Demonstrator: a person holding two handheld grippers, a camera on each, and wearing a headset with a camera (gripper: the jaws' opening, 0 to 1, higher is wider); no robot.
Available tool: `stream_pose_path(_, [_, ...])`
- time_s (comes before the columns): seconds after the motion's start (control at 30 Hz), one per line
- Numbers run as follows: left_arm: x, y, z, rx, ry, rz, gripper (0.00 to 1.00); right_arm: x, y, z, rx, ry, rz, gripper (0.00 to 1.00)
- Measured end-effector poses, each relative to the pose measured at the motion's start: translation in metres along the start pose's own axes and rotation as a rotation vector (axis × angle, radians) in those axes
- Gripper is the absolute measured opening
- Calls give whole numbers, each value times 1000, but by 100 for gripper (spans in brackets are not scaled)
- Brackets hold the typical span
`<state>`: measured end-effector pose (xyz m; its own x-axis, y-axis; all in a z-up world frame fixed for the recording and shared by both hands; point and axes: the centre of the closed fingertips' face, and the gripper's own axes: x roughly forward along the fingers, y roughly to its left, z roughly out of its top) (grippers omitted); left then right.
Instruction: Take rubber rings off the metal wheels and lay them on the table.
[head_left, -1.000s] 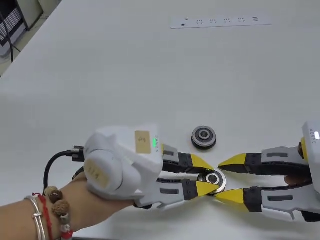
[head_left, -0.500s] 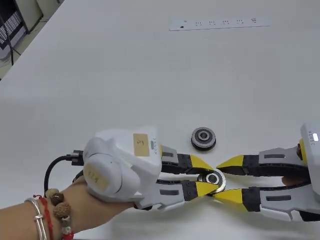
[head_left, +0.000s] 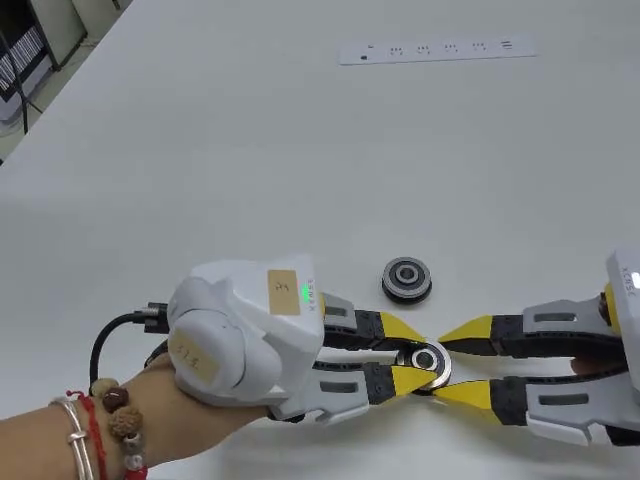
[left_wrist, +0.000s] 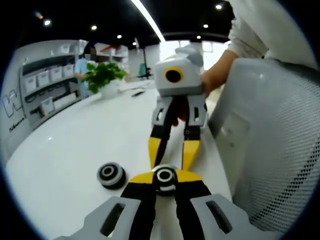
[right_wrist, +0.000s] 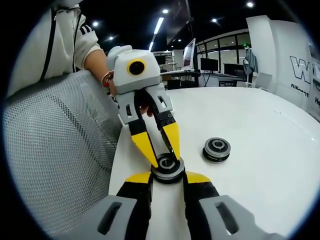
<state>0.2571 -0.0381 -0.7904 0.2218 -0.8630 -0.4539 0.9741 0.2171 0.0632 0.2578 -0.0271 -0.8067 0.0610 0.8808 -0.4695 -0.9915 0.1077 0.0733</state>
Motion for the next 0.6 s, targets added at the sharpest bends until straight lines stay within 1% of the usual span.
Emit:
stream_pose_path(0.37, [-1, 1, 0, 1, 2, 0, 15, -2, -2, -2, -11, 23, -4, 17])
stream_pose_path(0.47, [-1, 1, 0, 1, 2, 0, 15, -3, -2, -2, 5, 26, -6, 16])
stream_pose_path(0.6, [-1, 1, -1, 4, 3, 0, 15, -3, -1, -2, 0, 32, -8, 16])
